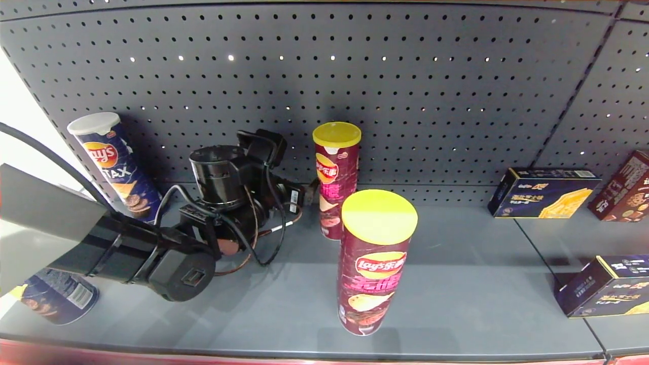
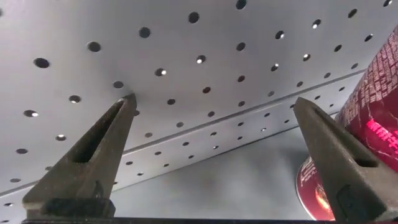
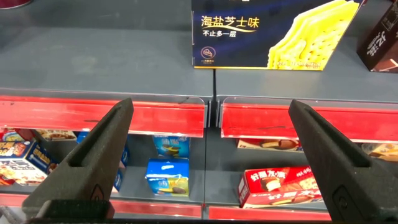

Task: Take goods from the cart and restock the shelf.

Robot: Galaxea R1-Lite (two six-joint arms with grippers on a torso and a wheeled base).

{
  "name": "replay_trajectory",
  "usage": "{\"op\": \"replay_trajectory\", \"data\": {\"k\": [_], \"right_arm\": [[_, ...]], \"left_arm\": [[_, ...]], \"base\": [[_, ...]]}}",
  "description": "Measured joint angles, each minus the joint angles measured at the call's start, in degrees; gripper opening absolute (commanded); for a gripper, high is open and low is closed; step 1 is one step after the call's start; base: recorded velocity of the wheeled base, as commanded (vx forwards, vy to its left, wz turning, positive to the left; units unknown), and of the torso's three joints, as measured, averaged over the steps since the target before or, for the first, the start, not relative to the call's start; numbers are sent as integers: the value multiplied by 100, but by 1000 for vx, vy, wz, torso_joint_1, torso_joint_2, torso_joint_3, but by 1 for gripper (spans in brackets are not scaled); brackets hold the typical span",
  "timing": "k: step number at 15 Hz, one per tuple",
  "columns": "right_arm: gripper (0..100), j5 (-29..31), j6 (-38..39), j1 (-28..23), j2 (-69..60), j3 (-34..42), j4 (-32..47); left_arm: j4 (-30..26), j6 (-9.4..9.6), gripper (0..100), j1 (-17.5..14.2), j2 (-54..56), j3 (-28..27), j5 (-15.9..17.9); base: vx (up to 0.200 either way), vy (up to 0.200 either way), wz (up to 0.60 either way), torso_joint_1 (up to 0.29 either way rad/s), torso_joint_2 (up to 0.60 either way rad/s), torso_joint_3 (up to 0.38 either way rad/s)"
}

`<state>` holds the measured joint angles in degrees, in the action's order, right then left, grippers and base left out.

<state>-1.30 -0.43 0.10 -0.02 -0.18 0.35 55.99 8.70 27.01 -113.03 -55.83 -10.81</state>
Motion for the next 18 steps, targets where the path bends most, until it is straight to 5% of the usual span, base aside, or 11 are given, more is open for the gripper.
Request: {"op": "replay_trajectory", "data": {"k": [8,18], "right_arm": [[100,-2,0,-2,0,0,0],[100,-6,10,0,0,0,0]], "left_arm": [[26,-6,100,-37,545,586,-27],[1,-1,100,-87,702,645,-54]], "base": [[0,0,0,0,0,0],[0,0,0,0,0,0]]}}
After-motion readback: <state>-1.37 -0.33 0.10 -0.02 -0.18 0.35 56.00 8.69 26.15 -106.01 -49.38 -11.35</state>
